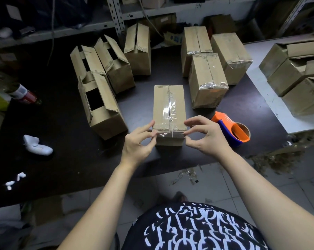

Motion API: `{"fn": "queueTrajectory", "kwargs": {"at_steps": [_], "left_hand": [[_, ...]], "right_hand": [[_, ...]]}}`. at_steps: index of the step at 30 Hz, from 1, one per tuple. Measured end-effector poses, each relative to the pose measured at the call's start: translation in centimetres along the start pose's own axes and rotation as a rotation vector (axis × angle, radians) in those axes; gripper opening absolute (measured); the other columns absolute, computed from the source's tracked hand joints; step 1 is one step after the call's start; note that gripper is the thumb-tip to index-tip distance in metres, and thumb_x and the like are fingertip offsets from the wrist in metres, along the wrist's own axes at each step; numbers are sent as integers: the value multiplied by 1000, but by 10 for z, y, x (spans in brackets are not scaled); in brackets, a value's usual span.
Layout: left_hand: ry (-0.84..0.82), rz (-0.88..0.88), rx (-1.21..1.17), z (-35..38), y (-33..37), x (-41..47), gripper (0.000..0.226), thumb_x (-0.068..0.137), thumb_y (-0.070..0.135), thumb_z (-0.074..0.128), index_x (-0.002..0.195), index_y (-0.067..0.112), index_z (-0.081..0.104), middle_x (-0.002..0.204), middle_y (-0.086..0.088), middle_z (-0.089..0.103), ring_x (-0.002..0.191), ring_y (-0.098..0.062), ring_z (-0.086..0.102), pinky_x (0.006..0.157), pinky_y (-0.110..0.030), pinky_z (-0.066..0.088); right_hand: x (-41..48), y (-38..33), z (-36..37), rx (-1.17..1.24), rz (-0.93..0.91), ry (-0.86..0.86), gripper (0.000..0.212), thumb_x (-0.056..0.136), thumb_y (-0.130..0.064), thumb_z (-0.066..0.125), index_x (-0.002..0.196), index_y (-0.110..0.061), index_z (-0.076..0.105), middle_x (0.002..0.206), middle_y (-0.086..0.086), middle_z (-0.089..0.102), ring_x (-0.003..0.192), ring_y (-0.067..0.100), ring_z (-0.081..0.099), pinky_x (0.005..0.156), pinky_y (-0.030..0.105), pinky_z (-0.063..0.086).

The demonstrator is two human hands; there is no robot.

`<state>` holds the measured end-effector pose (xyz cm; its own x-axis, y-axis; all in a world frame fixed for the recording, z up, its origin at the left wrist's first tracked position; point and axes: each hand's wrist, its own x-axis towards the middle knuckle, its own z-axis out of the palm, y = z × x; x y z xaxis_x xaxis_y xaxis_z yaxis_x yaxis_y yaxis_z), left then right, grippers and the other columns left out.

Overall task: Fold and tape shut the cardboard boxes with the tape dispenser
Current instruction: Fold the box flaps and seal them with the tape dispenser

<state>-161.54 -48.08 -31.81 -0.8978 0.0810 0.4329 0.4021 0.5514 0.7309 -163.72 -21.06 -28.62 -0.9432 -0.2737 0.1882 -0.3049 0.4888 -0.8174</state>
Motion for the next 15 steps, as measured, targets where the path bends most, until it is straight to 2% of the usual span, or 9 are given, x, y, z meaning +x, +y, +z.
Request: {"fn": "queueTrajectory", "kwargs": {"at_steps": [2,5,6,8,10,12,15], "left_hand": [[-30,-14,8,-4,1,-1,22,83,17,76,99,4,82,135,-10,66,111,-16,73,98,-31,57],[16,-17,57,-5,6,1,20,87,25,73,89,8,83,126,-10,72,108,-12,72,92,-21,53],[35,10,103,-3,7,3,21,89,27,74,83,9,83,119,-10,75,108,-12,72,88,-23,53],[45,49,202,3,9,10,25,87,32,78,74,11,78,111,-6,78,103,-18,71,78,-40,53],[35,42,242,6,12,19,26,81,31,85,69,13,71,108,0,77,99,-20,65,75,-46,50],[-9,27,213,7,11,26,23,77,23,89,74,14,69,102,2,73,100,-17,61,78,-48,49],[-96,174,287,9,8,32,19,86,20,79,105,19,74,95,-2,60,92,-24,52,72,-45,48]], "right_hand": [[2,-4,3,-3,8,44,2,82,-15,84,81,-15,83,112,-6,70,108,9,67,92,31,58],[6,-4,15,11,-4,147,17,78,-25,91,73,-12,80,102,-1,70,97,12,68,84,31,57],[7,-4,19,4,-20,163,20,76,-25,92,72,-11,79,101,0,69,96,13,67,82,32,57],[9,-2,20,-17,-22,154,22,75,-26,93,72,-11,76,100,0,66,96,12,66,81,33,57],[10,-1,16,-49,-10,123,21,77,-28,91,81,-13,76,103,-5,64,98,11,64,81,33,58],[13,-1,13,-107,-24,71,24,82,-34,86,99,-20,78,107,-10,61,101,10,61,81,37,59],[17,1,15,-216,-105,9,29,87,-46,75,112,-31,79,114,-15,57,102,9,55,72,46,57]]}}
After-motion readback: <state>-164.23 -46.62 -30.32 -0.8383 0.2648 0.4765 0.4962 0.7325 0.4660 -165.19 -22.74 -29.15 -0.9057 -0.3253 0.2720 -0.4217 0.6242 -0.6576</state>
